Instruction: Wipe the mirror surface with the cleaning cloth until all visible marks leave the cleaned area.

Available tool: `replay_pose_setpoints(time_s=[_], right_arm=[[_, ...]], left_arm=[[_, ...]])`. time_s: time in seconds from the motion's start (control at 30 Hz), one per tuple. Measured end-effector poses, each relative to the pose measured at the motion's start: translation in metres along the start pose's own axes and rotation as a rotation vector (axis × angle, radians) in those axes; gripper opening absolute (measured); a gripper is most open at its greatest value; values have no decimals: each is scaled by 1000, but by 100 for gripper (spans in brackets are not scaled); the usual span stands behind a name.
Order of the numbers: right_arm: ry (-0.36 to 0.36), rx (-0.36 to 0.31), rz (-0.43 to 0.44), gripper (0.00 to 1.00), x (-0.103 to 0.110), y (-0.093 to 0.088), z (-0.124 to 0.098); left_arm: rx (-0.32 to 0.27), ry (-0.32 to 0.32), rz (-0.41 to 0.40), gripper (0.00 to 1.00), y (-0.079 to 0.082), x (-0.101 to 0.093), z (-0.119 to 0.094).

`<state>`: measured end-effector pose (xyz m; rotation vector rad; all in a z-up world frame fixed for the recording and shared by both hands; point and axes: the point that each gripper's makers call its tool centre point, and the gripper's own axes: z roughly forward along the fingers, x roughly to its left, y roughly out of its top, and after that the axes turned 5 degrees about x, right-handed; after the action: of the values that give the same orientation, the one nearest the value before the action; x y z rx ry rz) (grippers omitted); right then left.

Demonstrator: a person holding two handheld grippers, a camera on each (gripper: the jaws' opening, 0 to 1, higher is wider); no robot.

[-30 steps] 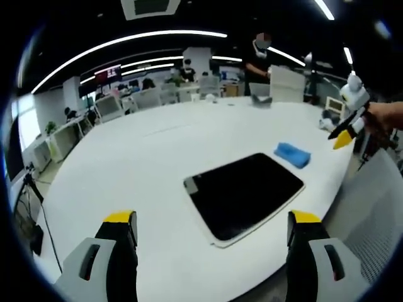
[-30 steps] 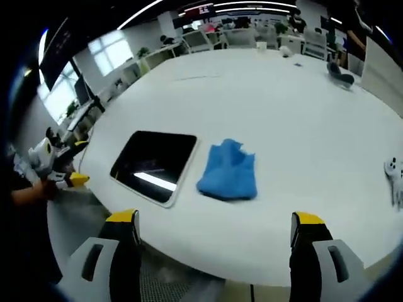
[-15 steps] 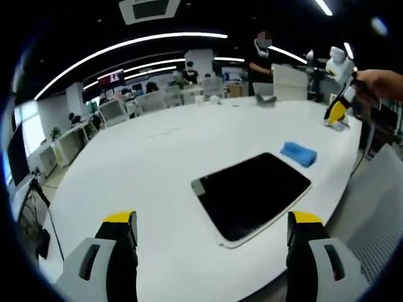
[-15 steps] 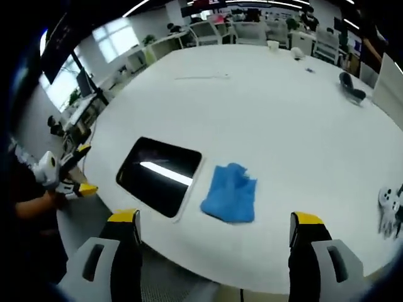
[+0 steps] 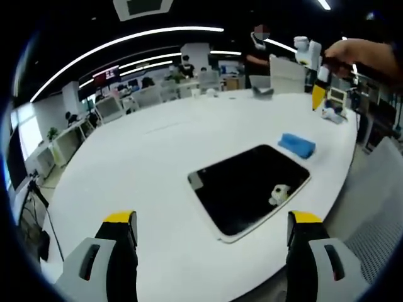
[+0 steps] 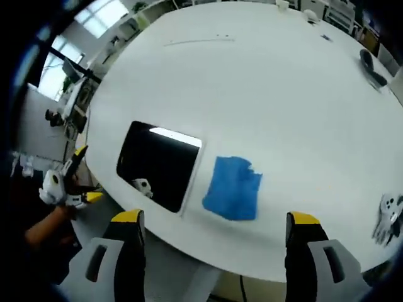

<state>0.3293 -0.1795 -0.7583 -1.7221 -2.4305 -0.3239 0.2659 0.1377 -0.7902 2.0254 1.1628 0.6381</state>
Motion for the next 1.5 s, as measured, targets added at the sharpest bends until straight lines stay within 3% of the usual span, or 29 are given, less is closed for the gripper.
replay_pose_setpoints(time_s=[0.17, 0.3, 0.43, 0.57, 0.6, 0.8, 1.1, 1.33, 1.5], right_arm=[[53, 15, 54, 90, 14, 5, -16], [22, 33, 12, 89, 13, 2, -16], [-3, 36, 5, 87, 13, -1, -14], [-37, 38, 9, 84, 8, -1, -10], [-66, 44, -1, 82, 1, 0, -7], [-22, 62, 44, 72, -4, 6, 15], [-20, 37, 83, 51, -22, 14, 41], [-3, 52, 147, 34, -22, 2, 65], [18, 46, 189, 25, -24, 7, 79]], left_arm=[[-2, 5, -7, 100, 0, 1, 1], [13, -15, 18, 100, -2, -5, 3], [-5, -13, -13, 100, 0, -2, 0], [23, -14, 14, 100, -5, -5, 2], [16, -10, 11, 100, -3, -3, 1], [14, -14, 22, 100, -3, -3, 1], [13, 10, 21, 100, -5, 3, 1], [13, 10, 11, 100, -5, 4, 2], [10, 15, 6, 100, -4, 5, 1]])
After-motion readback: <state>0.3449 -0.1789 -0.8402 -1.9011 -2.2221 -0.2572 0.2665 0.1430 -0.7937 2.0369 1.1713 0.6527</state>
